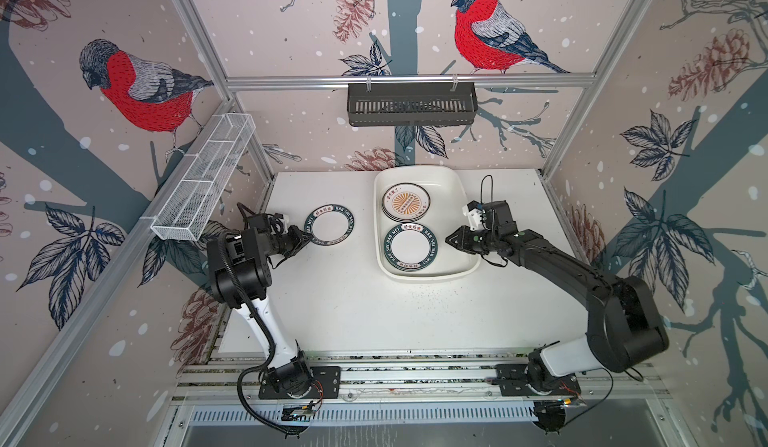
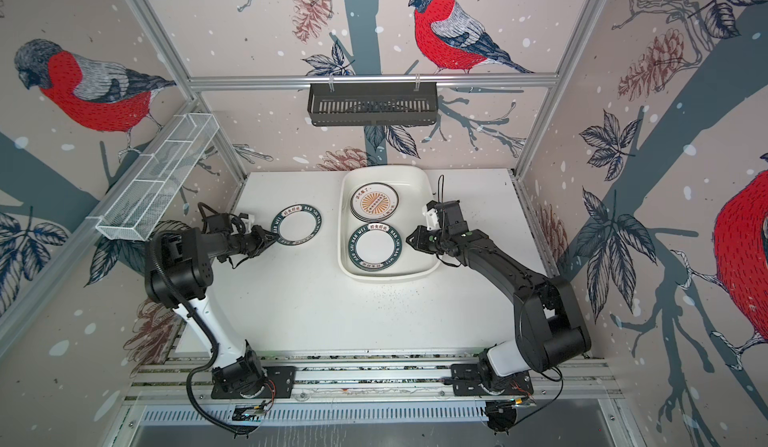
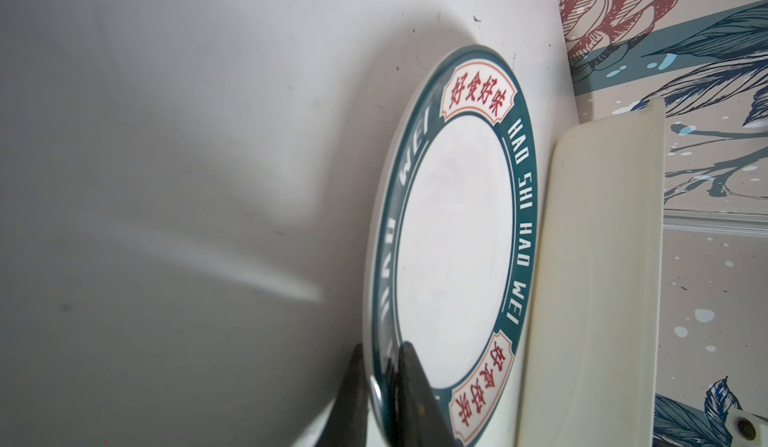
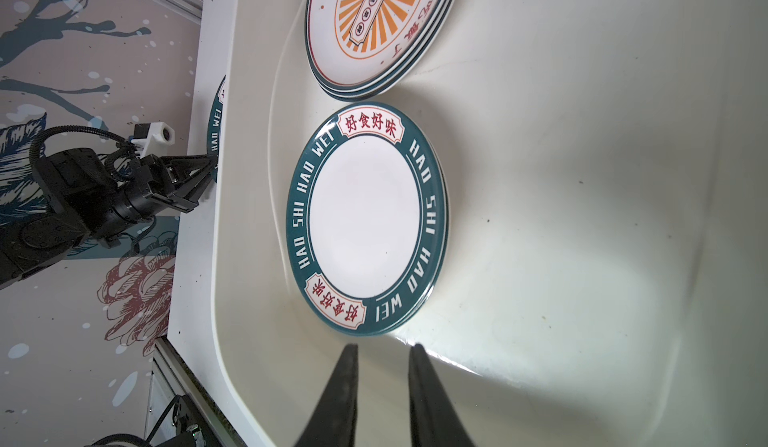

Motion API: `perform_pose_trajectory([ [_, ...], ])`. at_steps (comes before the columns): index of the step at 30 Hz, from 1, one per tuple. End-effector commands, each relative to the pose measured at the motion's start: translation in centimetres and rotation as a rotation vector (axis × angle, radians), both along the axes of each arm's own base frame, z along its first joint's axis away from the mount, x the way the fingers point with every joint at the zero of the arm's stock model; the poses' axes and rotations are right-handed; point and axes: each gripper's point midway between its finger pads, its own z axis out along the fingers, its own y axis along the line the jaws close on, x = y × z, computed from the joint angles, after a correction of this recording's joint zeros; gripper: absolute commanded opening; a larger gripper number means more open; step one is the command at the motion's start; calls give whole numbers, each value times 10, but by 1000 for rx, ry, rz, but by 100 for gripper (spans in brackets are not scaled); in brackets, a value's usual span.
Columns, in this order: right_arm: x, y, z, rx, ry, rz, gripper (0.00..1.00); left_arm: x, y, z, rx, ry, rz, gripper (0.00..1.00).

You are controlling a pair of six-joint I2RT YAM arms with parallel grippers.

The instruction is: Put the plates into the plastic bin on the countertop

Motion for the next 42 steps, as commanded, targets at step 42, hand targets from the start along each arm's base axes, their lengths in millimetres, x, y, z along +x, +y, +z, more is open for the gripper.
perform_pose_trajectory([
  [42,8,13,23,35,-51,20,28,3,-11,73,-110,-166,0,0],
])
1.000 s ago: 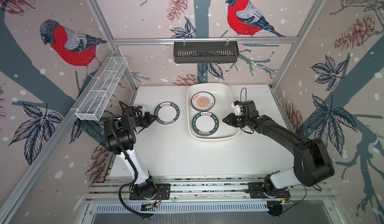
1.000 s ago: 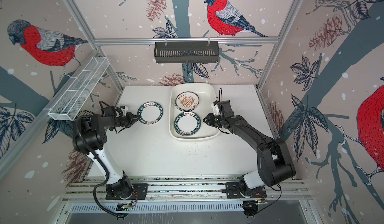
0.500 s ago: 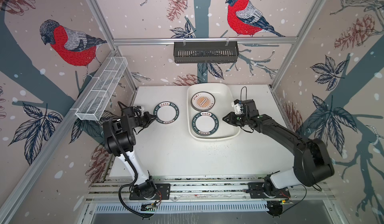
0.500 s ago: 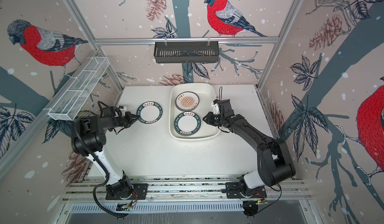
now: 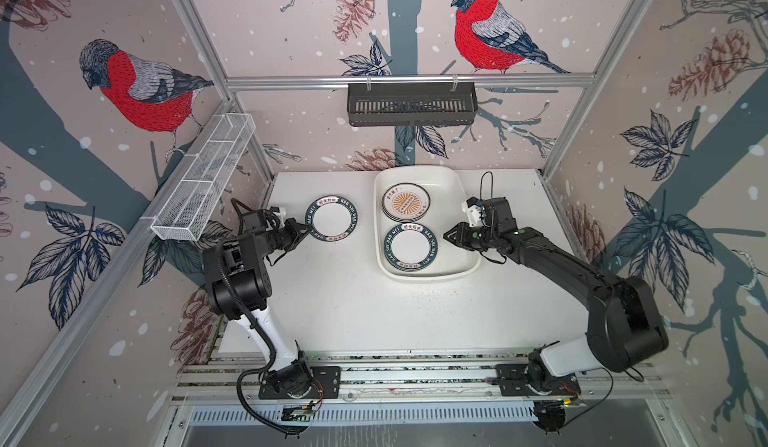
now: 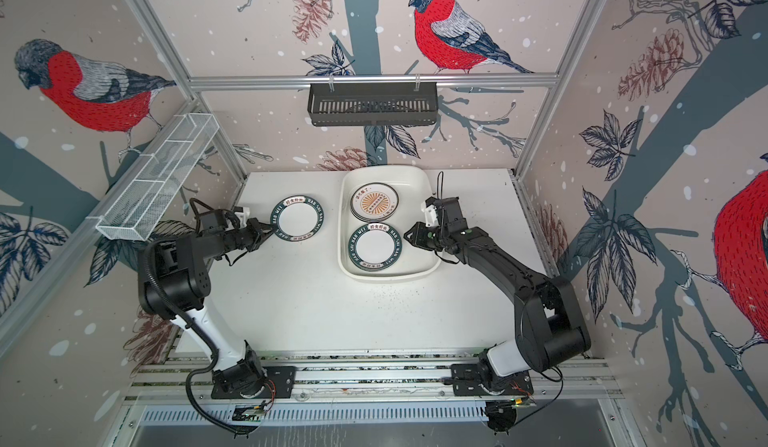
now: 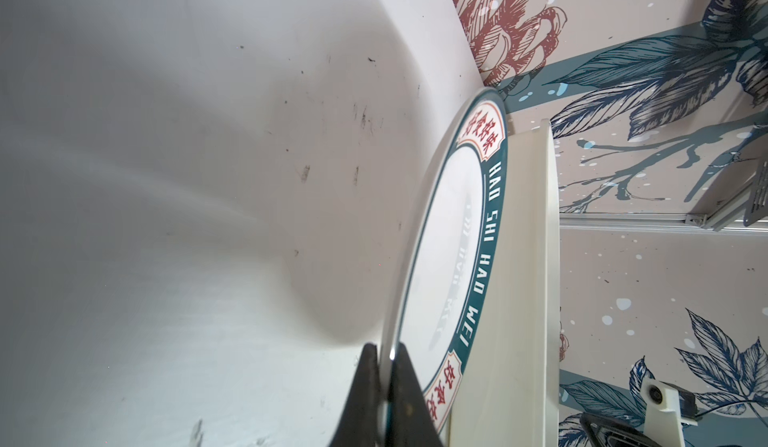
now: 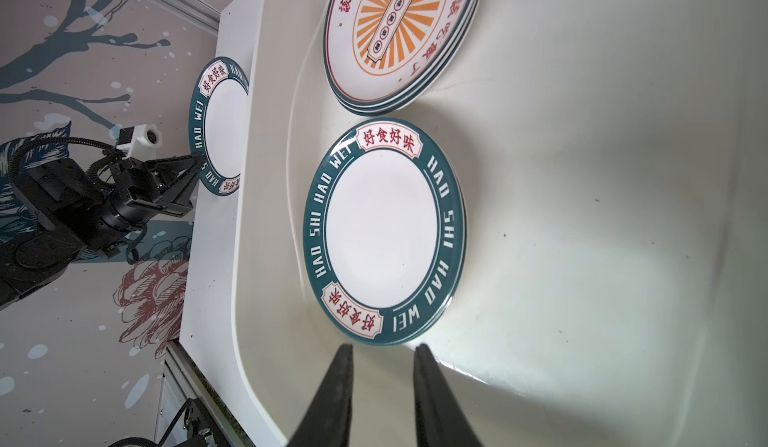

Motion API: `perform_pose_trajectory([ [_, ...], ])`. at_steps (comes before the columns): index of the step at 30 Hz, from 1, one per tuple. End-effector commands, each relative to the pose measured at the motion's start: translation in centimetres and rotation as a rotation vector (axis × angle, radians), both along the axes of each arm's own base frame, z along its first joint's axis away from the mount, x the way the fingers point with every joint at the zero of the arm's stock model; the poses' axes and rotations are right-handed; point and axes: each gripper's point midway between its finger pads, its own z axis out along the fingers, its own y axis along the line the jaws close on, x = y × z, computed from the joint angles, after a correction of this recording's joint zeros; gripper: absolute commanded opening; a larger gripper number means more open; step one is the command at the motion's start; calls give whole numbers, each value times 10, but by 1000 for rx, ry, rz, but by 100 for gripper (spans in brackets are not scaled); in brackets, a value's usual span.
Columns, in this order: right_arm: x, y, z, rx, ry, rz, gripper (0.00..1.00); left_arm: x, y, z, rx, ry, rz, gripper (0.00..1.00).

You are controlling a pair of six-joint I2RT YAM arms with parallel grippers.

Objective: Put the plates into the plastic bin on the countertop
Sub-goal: 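Grasp the plate edge with the left gripper and lift it upright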

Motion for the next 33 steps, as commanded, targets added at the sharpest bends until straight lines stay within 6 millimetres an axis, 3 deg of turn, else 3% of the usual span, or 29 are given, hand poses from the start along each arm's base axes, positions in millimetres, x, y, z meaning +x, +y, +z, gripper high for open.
perform_pose_trajectory([
  [1,3,5,8,12,-28,17,28,4,-4,24,-22,-81,-24,0],
  [22,0,11,17,17,-55,25,28,-2,-31,64,-103,-161,-75,0],
  [33,-3,25,32,28,-99,65,30,-6,-62,94,-75,-239,-149,0],
])
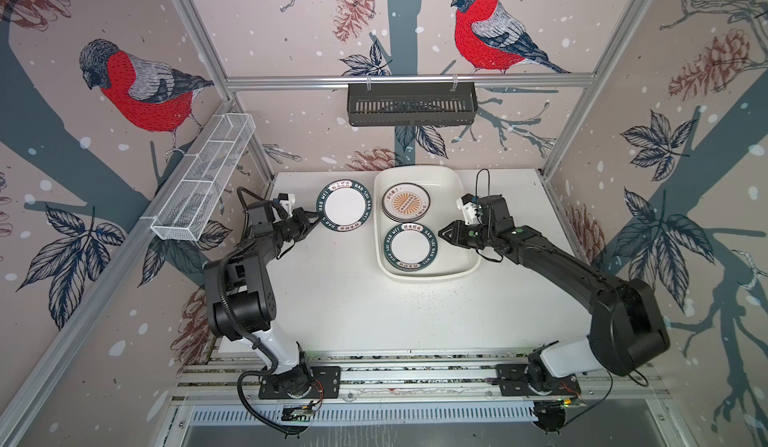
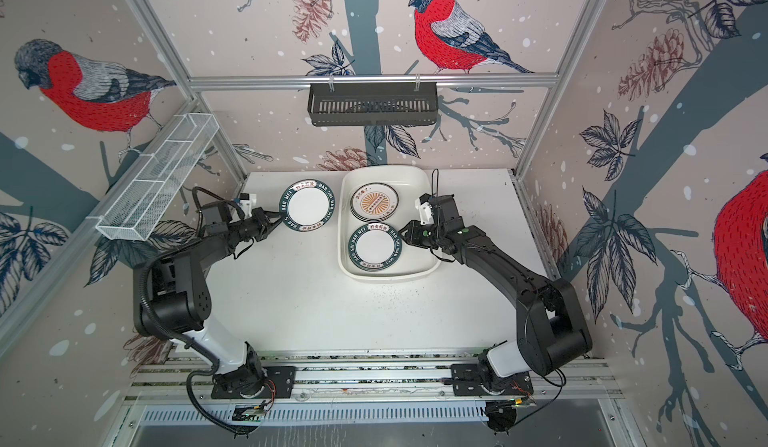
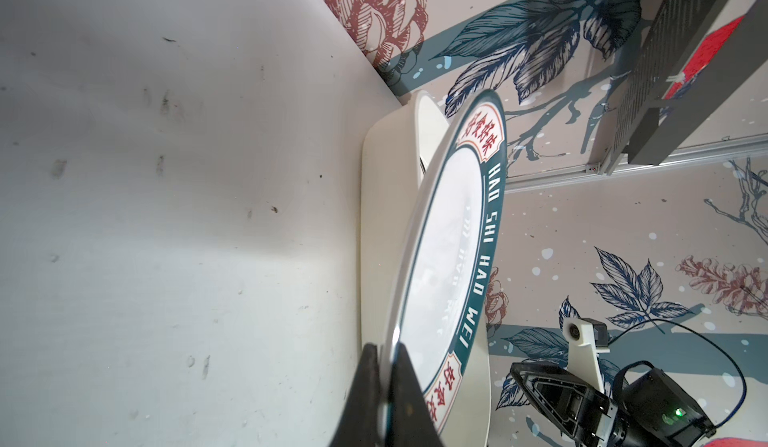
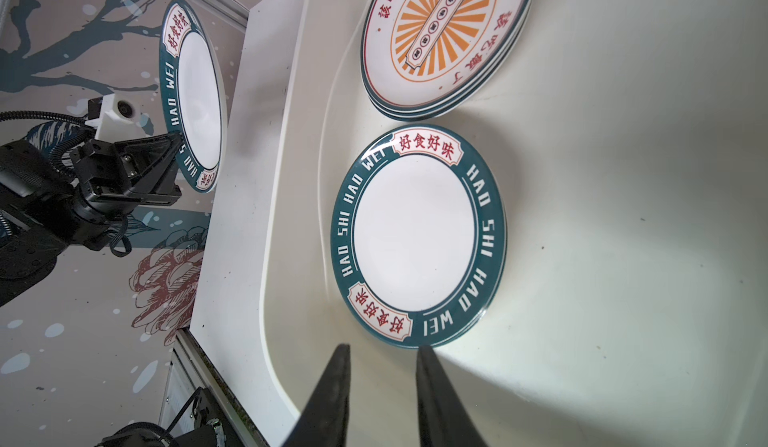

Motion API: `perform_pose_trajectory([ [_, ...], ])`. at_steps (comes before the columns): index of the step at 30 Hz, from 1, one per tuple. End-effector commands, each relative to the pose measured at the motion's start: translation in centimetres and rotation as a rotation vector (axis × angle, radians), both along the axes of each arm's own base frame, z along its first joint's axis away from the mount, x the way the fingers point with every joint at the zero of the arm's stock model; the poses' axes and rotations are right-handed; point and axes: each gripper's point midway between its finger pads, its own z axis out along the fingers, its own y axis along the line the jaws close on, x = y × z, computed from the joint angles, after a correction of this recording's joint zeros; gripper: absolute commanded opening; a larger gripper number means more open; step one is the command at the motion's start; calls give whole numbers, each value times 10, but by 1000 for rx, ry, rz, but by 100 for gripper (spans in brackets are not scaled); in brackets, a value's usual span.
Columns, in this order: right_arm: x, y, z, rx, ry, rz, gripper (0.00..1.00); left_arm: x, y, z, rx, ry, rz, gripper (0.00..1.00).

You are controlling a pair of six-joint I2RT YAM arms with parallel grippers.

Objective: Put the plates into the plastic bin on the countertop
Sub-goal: 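Grasp the plate edge with the left gripper and lift it upright, then carry the plate toward the tray with the left gripper while the right grasps it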

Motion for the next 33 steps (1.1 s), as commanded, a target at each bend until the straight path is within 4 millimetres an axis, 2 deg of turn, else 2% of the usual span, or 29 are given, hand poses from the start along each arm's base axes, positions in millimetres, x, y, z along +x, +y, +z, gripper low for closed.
perform_pose_trajectory([
  [1,2,9,14,16,-59,27,31,1,-6,21,-3,-80,-31,0],
  [5,-3,25,31,49,-115,78,36,-2,-13,30,-3,-109,-53,0],
  [11,-7,47,53,96,-181,148,37,-8,-34,45,14,-162,-109,0],
  [15,-5,63,60,126,-210,174,38,-11,-50,54,35,-194,-151,0],
  [20,7,76,58,124,-232,176,38,-16,-70,61,88,-234,-211,0],
  [29,17,90,83,210,-300,181,38,-27,-97,78,137,-313,-275,0],
  [33,23,92,80,200,-288,169,38,-32,-105,83,151,-337,-298,0],
])
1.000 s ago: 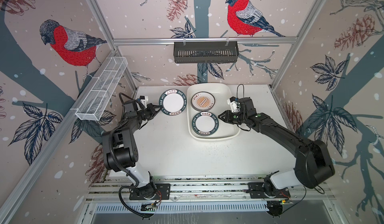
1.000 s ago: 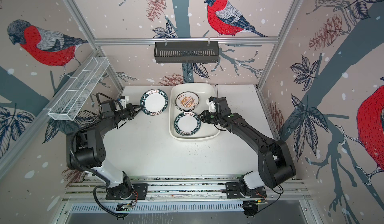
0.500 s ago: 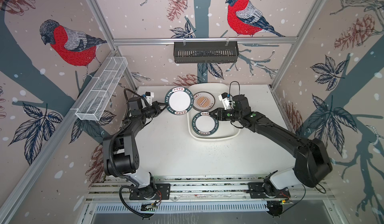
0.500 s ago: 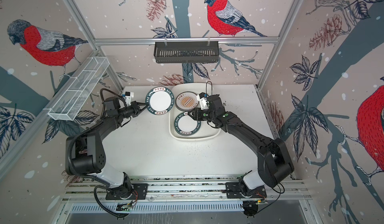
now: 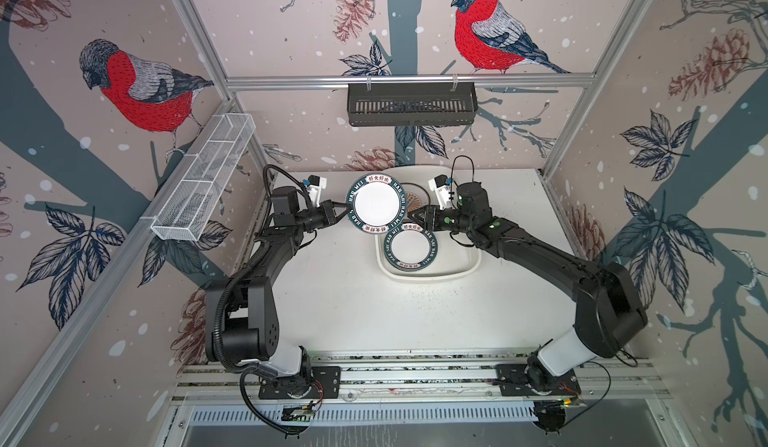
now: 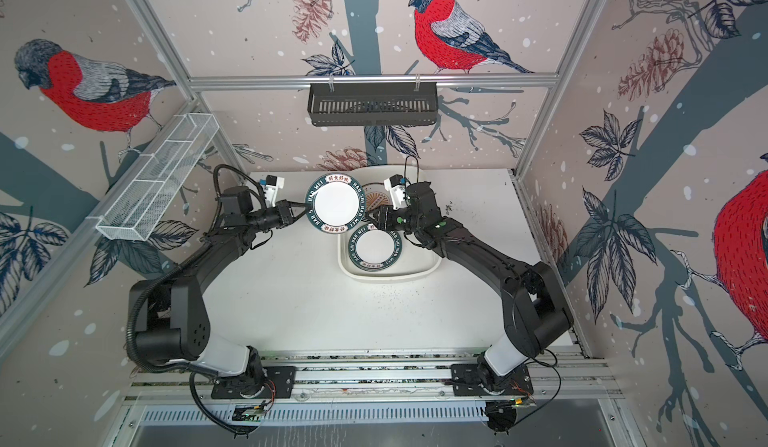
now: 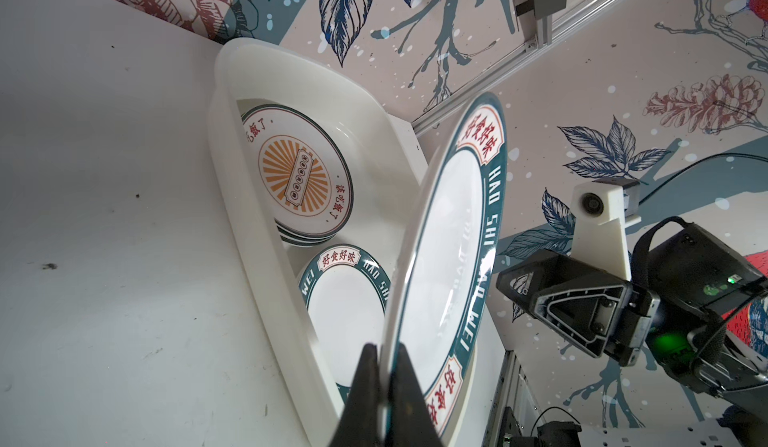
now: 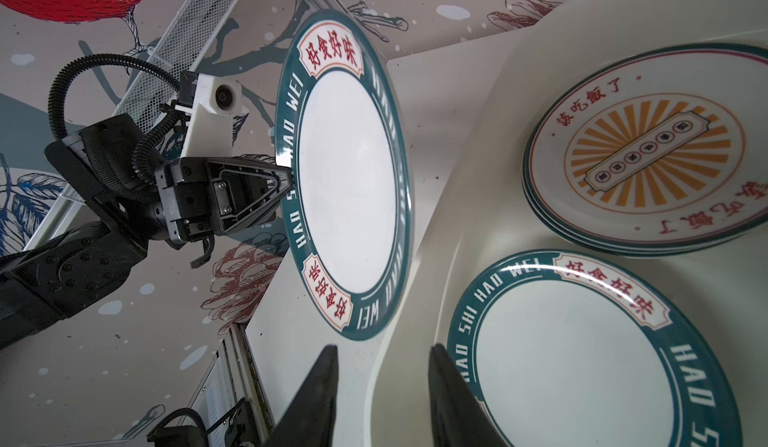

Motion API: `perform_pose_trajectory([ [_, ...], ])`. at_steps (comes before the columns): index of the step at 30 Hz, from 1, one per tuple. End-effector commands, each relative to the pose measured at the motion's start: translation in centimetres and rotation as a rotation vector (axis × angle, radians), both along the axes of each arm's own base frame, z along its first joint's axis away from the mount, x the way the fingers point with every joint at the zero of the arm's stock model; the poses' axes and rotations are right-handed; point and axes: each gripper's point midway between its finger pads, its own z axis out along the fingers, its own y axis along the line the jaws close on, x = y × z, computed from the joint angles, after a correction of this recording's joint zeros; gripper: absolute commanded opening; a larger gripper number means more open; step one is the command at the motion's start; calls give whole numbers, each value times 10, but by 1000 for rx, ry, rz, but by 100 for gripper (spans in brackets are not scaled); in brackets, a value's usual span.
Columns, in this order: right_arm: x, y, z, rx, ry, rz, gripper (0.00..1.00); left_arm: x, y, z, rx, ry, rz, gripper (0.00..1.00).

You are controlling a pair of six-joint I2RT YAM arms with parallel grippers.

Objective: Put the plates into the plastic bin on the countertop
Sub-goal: 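Carry the plate toward the tray with the left gripper while the right grasps it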

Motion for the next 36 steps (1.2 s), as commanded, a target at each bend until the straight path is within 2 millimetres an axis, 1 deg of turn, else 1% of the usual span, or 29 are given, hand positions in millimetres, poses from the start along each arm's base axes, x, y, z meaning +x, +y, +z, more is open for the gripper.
perform_pose_trajectory([
  [1,5,5,9,27,-20,-1,38,-3,-7,12,27,-73,-32,0],
  [3,6,6,8,33,-21,-1,38,-6,-10,14,34,-83,-45,0],
  [9,8,8,10,48,-19,-3,32,-12,-16,21,55,-117,-62,0],
  [12,8,9,9,50,-17,-3,27,-15,-17,24,54,-131,-66,0],
  [14,8,9,8,51,-14,-3,26,-19,-19,28,49,-146,-80,0],
  [18,8,8,10,62,-19,-5,17,-26,-25,33,60,-179,-98,0],
  [20,8,7,10,65,-18,-10,16,-29,-27,34,57,-193,-101,0],
  [21,8,7,11,67,-18,-9,15,-30,-27,34,51,-193,-104,0],
  [22,7,7,10,71,-15,-4,11,-31,-28,34,46,-198,-108,0],
  [25,7,6,11,77,-17,-8,5,-32,-28,33,44,-194,-111,0],
  [30,5,3,13,86,-22,-8,2,-31,-29,31,37,-189,-117,0],
  [31,5,3,13,90,-22,-9,2,-32,-30,32,36,-192,-121,4],
  [32,5,2,13,93,-20,-10,2,-31,-29,32,35,-190,-119,10],
  [33,5,2,14,94,-21,-10,2,-31,-29,32,36,-189,-114,19],
  [34,5,1,14,93,-21,-12,2,-30,-28,32,38,-188,-110,32],
  [35,6,-1,13,94,-19,-15,2,-30,-28,32,39,-189,-109,43],
  [36,7,-2,14,94,-22,-16,2,-30,-28,32,39,-189,-107,50],
])
